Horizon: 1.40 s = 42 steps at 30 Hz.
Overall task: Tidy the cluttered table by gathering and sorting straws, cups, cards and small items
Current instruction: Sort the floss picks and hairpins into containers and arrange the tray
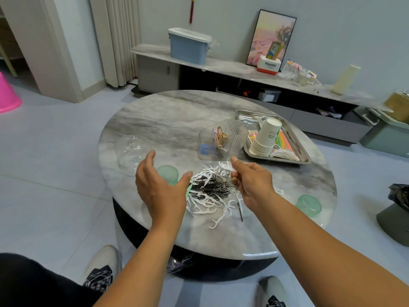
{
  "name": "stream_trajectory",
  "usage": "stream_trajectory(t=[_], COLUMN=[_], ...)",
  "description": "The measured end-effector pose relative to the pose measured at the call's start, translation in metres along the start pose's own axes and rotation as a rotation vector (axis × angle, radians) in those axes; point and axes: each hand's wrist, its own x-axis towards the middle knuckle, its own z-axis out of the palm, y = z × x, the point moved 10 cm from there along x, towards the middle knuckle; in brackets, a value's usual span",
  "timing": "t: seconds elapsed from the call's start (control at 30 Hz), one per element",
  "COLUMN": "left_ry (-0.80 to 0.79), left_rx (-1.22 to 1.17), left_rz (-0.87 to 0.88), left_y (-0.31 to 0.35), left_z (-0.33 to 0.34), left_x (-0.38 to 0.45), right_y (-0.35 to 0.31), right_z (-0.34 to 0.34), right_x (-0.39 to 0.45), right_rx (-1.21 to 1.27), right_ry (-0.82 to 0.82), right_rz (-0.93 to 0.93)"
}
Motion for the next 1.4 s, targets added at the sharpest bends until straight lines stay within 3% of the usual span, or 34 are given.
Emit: stream_trajectory(t=[0.2, 0.3, 0.37, 0.53, 0.7, 0.8, 0.93, 1.1, 1.17, 1.3, 1.4], left_ry=[-0.216, -0.226, -0.249, -0.448, -0.643, -0.767, -0.906, -0.911, -0.908, -0.916, -0.904], left_rx=[0.025, 0.009, -0.041, 0.001, 0.037, 0.056, 0.15, 0.139, 0.163, 0.157, 0.104], left_rz=[-0.193, -0.106, 0.049, 0.326, 0.23, 0.27, 0.292, 0.134, 0.095, 0.012, -0.074], left_y=[-0.055, -0.043, -0.017, 0.042, 0.058, 0.077, 0.093, 0.079, 0.069, 0.046, 0.023], left_z=[0.028, 0.029, 0.033, 0.056, 0.072, 0.078, 0.079, 0.062, 0.057, 0.052, 0.051], left_x=[-0.003, -0.002, -0.006, -0.019, -0.012, -0.008, 0.003, 0.035, 0.043, 0.054, 0.059], right_y=[-0.001, -0.008, -0.018, -0.04, -0.051, -0.052, -0.05, -0.053, -0.043, 0.011, 0.04], right_z=[0.007, 0.017, 0.026, 0.048, 0.056, 0.066, 0.067, 0.063, 0.054, 0.036, 0.041], right_x=[0.001, -0.003, -0.008, -0.027, -0.034, -0.038, -0.043, -0.036, -0.025, -0.016, -0.016], right_rx=[-0.042, -0.116, -0.172, -0.394, -0.753, -0.919, -0.817, -0.519, -0.655, -1.312, -1.497], right_ry=[-0.026, -0.073, -0.102, -0.144, -0.114, -0.136, -0.164, -0.279, -0.341, -0.512, -0.505], right_rz=[-0.034, -0.111, -0.201, -0.435, -0.566, -0.646, -0.579, -0.407, -0.316, -0.25, -0.267])
